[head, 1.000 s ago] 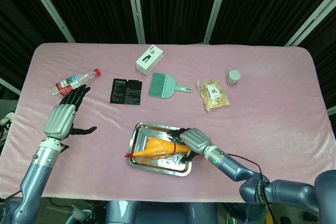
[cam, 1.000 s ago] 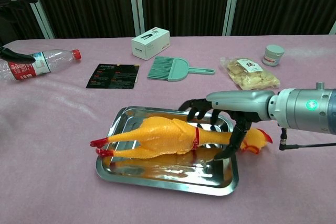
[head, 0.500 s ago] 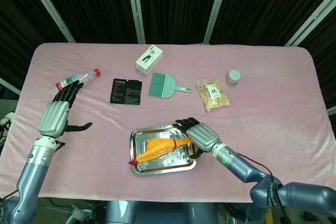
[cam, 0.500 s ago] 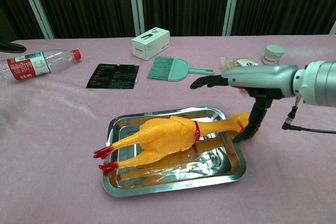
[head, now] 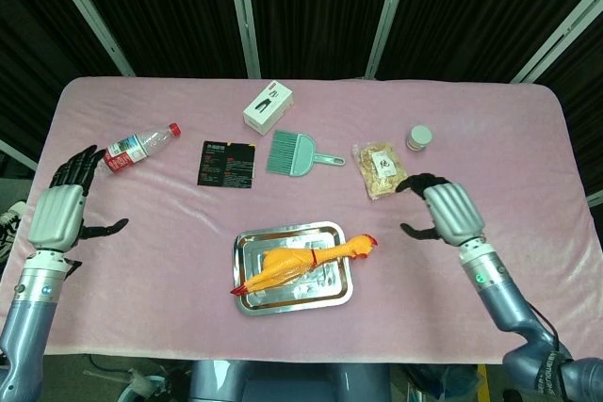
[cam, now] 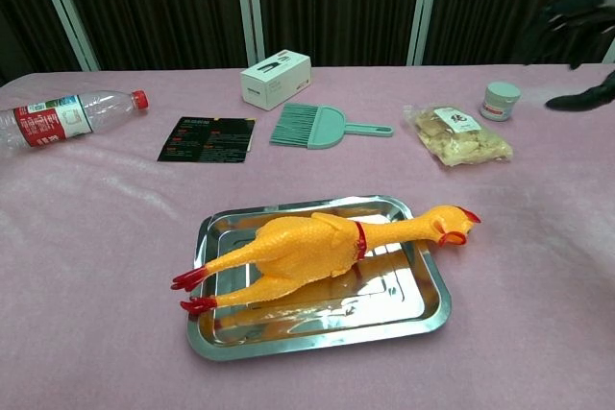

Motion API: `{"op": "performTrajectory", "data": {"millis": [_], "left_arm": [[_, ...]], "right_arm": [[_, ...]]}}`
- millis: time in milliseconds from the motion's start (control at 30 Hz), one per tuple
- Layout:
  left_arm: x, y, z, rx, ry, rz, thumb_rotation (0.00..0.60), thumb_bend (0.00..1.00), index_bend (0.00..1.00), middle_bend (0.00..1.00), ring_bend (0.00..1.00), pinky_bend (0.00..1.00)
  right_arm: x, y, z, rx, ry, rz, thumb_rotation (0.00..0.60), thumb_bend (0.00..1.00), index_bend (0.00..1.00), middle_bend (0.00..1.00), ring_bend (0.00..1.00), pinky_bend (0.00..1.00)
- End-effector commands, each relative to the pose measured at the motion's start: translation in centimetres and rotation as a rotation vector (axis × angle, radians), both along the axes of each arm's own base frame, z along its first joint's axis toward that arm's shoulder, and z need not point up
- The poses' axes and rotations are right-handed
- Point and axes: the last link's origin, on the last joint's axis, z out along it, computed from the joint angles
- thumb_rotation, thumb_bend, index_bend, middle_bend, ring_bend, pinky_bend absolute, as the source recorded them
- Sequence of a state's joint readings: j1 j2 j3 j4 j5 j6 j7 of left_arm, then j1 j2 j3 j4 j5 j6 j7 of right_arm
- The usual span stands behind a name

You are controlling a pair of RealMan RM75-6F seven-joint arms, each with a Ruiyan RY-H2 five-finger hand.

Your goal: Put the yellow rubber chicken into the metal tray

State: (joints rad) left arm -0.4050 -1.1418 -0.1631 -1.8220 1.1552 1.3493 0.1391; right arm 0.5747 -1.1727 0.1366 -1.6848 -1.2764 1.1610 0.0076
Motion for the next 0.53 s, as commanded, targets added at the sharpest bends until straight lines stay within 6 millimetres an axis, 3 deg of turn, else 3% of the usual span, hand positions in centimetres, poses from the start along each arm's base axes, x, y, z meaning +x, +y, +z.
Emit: {"op": "performTrajectory", "data": {"millis": [33,267,533], "left_arm": [[-1.6,-1.1,0.8,0.040,0.010,0.027,0.600,0.02,0.05,0.00,0.00,0.09],[-3.8,-4.1,1.1,0.027,0.058,0.055,0.600,0.02,0.05,0.00,0.00,0.09],[-3.9,-6.9,0.6,-0.015,0.061,0.049,0.600,0.02,0.05,0.00,0.00,0.09]], "right_arm": [[-3.6,0.9,3.2,-0.168,0.051,-0.059,0.600,0.25,0.35,0.35,0.25,0.32],[-7.4,4.2,5.3,-0.267,0.080,-0.146,0.600,0.25,0.28,0.32,0.16,0.20],[-9.4,7.6,5.3,-0.293,0.076,-0.204,0.600,0.25,0.27,0.32,0.16,0.19]]}}
